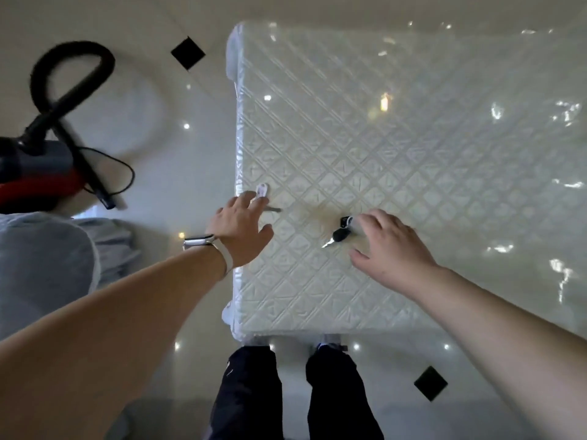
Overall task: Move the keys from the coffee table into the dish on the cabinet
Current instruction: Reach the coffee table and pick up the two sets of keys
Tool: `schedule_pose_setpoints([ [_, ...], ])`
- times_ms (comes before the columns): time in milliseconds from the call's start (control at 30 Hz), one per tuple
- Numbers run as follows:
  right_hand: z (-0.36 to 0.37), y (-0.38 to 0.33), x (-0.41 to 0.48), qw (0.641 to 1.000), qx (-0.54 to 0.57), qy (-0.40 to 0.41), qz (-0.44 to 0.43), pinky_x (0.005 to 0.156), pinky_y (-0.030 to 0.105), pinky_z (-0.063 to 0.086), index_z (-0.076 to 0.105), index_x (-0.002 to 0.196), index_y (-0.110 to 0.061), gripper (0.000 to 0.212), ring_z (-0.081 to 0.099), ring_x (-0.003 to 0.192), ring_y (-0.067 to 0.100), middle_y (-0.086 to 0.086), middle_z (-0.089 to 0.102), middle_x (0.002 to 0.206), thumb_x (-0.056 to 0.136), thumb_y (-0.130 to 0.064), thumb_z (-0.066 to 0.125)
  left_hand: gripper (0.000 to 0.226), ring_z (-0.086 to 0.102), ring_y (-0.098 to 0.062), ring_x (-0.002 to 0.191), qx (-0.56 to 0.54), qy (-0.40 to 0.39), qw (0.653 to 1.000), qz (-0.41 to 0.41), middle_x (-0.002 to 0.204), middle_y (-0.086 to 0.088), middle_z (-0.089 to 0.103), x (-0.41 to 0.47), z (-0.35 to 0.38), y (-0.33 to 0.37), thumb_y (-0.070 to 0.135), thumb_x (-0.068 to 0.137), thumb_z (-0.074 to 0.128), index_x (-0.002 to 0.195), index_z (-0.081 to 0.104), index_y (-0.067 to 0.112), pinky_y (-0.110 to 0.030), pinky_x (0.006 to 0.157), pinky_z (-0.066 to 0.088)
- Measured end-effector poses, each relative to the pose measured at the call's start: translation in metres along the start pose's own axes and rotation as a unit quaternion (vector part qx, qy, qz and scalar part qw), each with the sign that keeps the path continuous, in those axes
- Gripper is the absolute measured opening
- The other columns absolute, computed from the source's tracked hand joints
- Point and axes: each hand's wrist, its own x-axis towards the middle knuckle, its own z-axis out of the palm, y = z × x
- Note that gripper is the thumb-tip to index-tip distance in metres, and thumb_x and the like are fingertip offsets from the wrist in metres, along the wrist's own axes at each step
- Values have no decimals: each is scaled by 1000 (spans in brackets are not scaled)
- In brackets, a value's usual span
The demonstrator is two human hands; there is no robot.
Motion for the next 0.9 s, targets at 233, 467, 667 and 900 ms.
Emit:
schedule_pose_setpoints([
  [233, 65, 25, 45, 998, 0, 32, 45, 89, 47, 43, 47, 120, -12, 63, 46, 113, 38, 15, 49, 123, 70, -44, 73, 51, 45, -32, 119, 6, 83, 997, -8, 132, -7, 52, 34, 57, -20, 38, 84, 59, 129, 51, 15, -44, 89, 42],
  [467, 82, 31, 58, 997, 32, 53, 45, 89, 50, 44, 51, 119, -10, 61, 48, 108, 42, 19, 49, 116, 70, -35, 76, 50, 44, -36, 116, -38, 129, 989, -56, 125, -15, 52, 53, 62, -17, 35, 86, 57, 131, 51, 12, -43, 94, 41],
  [667, 83, 29, 61, 998, 37, 48, 27, 85, 47, 43, 54, 103, -7, 36, 50, 103, 38, 16, 57, 108, 74, -26, 65, 43, 47, -32, 116, -85, 125, 983, -108, 120, -12, 59, 62, 59, -8, 32, 86, 62, 123, 56, 13, -37, 94, 39],
  [900, 86, 21, 52, 996, 86, 19, 11, 64, 35, 32, 40, 83, -13, 18, 51, 87, 31, 6, 51, 89, 79, -18, 57, 24, 49, -33, 107, -51, 84, 992, -78, 111, -12, 60, 56, 58, -10, 33, 87, 65, 100, 66, 13, -39, 90, 42],
])
